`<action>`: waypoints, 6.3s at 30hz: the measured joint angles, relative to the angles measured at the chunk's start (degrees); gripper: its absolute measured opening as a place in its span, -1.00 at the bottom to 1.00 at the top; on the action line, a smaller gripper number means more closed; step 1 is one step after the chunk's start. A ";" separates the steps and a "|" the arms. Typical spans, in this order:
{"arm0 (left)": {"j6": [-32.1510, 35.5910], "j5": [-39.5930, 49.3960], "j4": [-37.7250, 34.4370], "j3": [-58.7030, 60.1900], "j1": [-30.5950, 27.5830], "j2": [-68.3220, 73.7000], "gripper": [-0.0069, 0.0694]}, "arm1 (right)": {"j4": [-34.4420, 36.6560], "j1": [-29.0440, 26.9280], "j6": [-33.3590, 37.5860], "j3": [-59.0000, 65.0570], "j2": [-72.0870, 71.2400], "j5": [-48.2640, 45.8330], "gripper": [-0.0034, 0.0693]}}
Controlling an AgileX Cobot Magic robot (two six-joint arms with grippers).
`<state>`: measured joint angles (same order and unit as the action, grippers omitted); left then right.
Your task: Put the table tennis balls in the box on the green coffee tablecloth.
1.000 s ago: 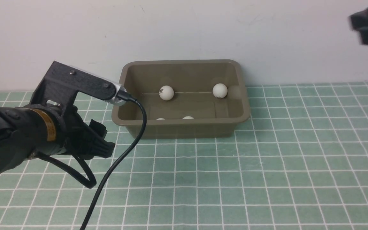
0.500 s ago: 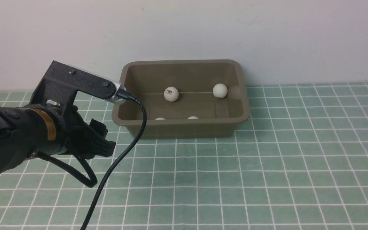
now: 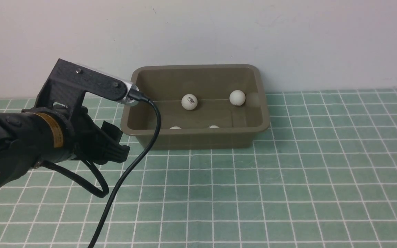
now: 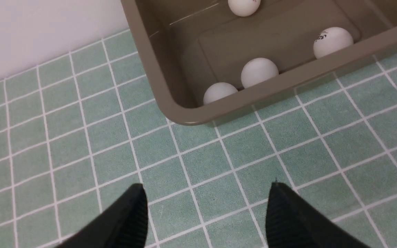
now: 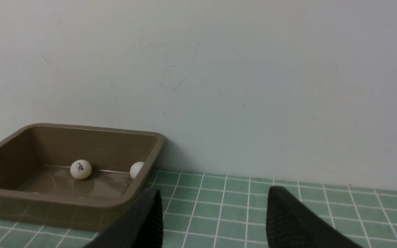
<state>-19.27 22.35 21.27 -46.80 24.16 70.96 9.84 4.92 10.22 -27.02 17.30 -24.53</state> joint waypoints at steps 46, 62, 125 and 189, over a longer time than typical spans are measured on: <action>-0.21 -0.56 -0.62 0.00 0.00 0.00 0.27 | 0.69 -2.97 -0.05 11.50 -11.21 -9.19 0.14; -0.35 -0.56 -2.85 0.00 0.00 0.00 0.27 | -2.48 -3.08 -0.10 24.04 -17.76 -4.24 0.14; -0.09 -0.02 -3.32 0.00 -0.06 0.00 0.27 | -5.21 -3.53 -0.06 27.98 -18.00 0.80 0.14; 7.11 -1.68 -12.55 48.39 -26.29 -71.59 0.27 | -5.25 -3.53 -0.06 27.98 -18.00 0.85 0.14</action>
<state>-12.16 20.67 8.72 1.59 -2.13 -0.63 4.58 1.39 10.16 0.97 -0.70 -23.67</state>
